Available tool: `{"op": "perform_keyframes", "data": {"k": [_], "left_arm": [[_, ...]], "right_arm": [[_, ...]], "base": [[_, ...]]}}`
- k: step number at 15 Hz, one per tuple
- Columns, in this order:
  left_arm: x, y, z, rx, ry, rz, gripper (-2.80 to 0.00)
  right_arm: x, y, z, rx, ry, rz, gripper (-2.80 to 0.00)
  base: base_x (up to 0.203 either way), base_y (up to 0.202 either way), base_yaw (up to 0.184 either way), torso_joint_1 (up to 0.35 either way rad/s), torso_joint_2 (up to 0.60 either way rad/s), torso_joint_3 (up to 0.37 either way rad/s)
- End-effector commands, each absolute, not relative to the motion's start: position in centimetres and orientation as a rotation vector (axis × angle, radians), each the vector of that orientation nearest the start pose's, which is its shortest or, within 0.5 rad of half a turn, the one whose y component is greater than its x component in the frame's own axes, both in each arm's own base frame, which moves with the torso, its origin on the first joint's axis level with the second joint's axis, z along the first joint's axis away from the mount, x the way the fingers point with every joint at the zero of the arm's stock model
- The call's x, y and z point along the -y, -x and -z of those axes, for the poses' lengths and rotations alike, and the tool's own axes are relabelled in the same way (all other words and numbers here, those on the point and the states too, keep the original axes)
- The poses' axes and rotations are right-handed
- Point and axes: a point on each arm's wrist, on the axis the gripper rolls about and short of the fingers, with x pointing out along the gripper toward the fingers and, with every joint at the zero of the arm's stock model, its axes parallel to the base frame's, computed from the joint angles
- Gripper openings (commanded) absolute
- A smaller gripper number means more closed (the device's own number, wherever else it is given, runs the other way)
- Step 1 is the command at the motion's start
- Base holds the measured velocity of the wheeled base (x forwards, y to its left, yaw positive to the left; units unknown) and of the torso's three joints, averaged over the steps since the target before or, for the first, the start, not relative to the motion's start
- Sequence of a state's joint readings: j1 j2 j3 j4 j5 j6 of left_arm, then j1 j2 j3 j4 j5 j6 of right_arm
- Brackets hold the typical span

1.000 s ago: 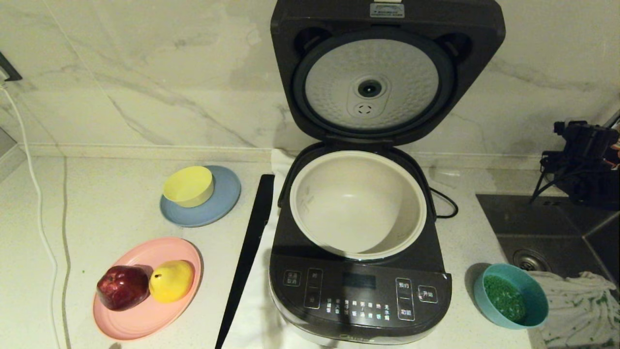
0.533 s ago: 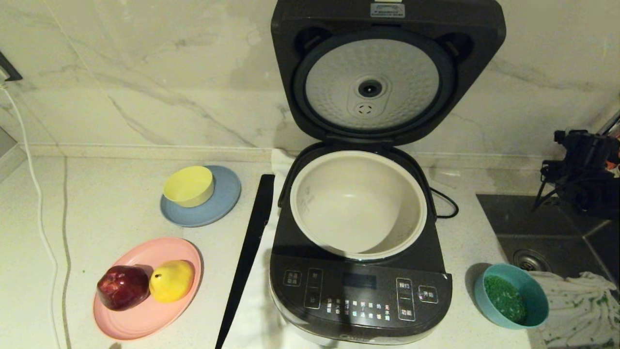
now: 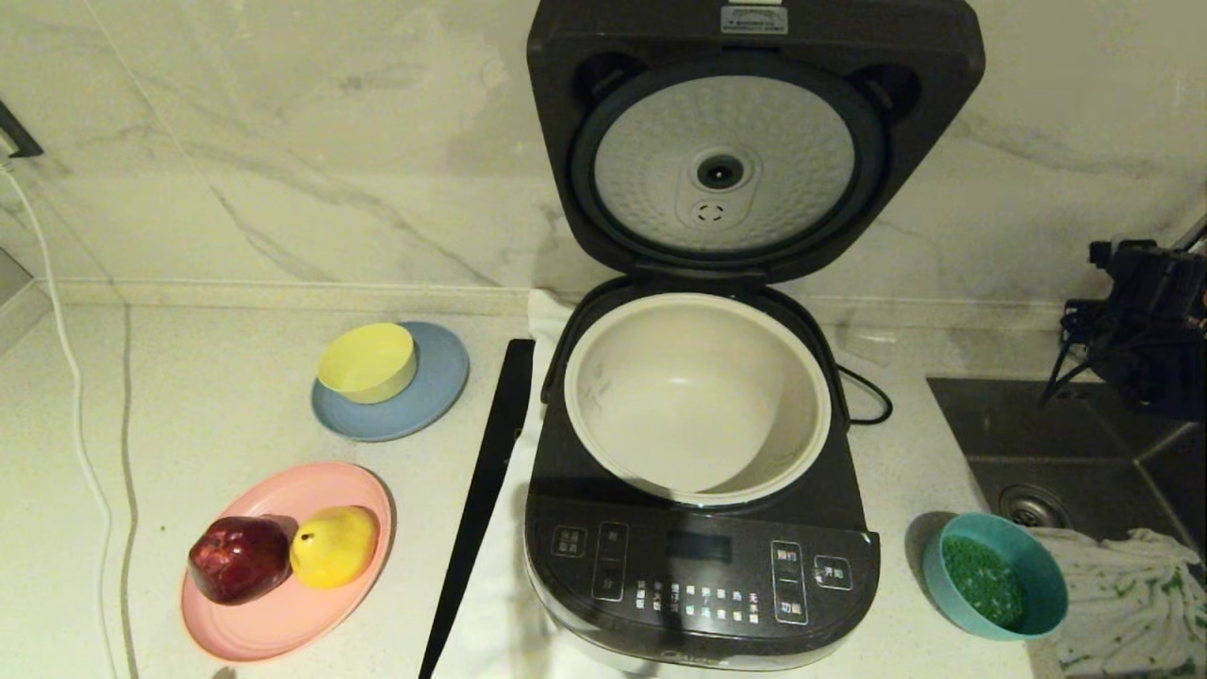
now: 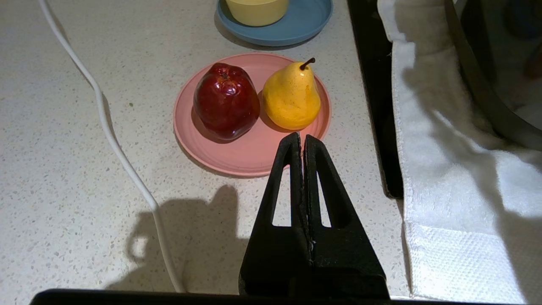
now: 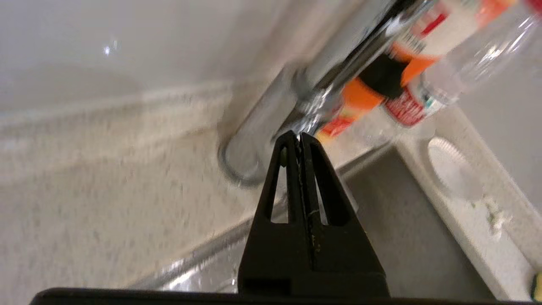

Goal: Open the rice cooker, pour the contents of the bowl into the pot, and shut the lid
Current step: Turn on the tap

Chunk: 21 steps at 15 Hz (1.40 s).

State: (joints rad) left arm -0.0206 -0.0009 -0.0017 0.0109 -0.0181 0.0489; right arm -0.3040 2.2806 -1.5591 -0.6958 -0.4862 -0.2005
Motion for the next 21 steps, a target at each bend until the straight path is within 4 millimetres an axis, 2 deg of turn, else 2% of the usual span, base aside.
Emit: {"op": "perform_keyframes", "data": {"k": [1, 8, 18, 21], "left_arm": [[0.0, 2.3, -7.5, -0.007, -0.049, 0.040, -2.80], [0.0, 2.3, -7.5, -0.007, -0.049, 0.040, -2.80], [0.0, 2.3, -7.5, -0.007, -0.049, 0.040, -2.80], [0.0, 2.3, -7.5, -0.007, -0.049, 0.039, -2.80]], "right_arm": [[15.3, -45.5, -17.0, -0.085, 0.192, 0.787, -2.80], [15.6, -45.8, -17.2, -0.071, 0.192, 0.799, -2.80], [15.4, -44.1, -16.0, -0.145, 0.195, 0.807, -2.80], [15.2, -43.4, -15.1, -0.171, 0.195, 0.815, -2.80]], "base": [[0.000, 0.000, 0.000, 0.000, 0.00, 0.000], [0.000, 0.000, 0.000, 0.000, 0.00, 0.000], [0.000, 0.000, 0.000, 0.000, 0.00, 0.000], [0.000, 0.000, 0.000, 0.000, 0.00, 0.000]]}}
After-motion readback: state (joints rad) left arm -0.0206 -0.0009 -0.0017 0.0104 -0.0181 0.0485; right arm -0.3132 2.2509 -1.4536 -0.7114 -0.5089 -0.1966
